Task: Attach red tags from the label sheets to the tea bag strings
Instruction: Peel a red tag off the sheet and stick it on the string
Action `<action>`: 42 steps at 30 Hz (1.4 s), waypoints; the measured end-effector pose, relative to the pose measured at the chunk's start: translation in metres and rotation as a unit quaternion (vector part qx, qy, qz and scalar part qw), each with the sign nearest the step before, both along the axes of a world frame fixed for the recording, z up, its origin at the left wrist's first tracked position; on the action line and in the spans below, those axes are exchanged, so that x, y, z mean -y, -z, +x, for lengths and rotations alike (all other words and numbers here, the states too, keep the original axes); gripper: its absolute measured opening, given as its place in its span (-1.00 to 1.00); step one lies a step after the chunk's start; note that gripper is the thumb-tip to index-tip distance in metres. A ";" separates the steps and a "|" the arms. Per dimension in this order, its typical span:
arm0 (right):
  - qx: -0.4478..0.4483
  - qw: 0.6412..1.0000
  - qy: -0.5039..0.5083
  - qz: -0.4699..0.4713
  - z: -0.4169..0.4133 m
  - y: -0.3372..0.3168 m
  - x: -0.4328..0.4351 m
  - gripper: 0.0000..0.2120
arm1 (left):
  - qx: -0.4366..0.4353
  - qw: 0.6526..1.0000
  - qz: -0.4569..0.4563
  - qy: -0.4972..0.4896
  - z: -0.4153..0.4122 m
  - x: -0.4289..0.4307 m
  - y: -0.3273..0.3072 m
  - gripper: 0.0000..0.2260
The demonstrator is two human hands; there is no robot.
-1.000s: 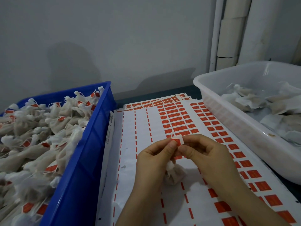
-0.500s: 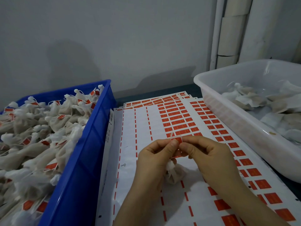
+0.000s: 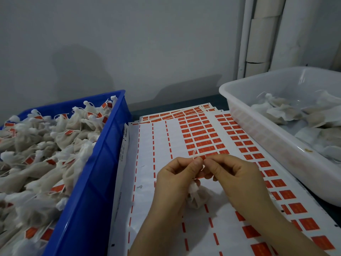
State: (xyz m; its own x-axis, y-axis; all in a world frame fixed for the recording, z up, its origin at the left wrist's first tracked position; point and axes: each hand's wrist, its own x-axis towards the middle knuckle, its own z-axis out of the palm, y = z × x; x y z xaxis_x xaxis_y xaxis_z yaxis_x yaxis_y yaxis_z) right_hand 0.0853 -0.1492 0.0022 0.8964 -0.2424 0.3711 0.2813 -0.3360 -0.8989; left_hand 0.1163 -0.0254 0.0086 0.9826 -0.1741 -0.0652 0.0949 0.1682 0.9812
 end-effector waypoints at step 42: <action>-0.001 1.000 0.000 0.015 0.000 0.000 -0.007 -0.87 | 0.131 0.982 0.112 -0.073 -0.004 0.005 0.001 -0.97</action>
State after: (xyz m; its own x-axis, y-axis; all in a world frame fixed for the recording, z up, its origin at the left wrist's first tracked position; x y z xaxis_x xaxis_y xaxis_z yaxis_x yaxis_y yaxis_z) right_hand 0.0855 -0.1426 0.0021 0.8971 -0.2544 0.3612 0.2786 -0.3088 -0.9094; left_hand 0.1121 -0.0303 0.0075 0.9842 -0.0393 0.1724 -0.1746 -0.0609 0.9828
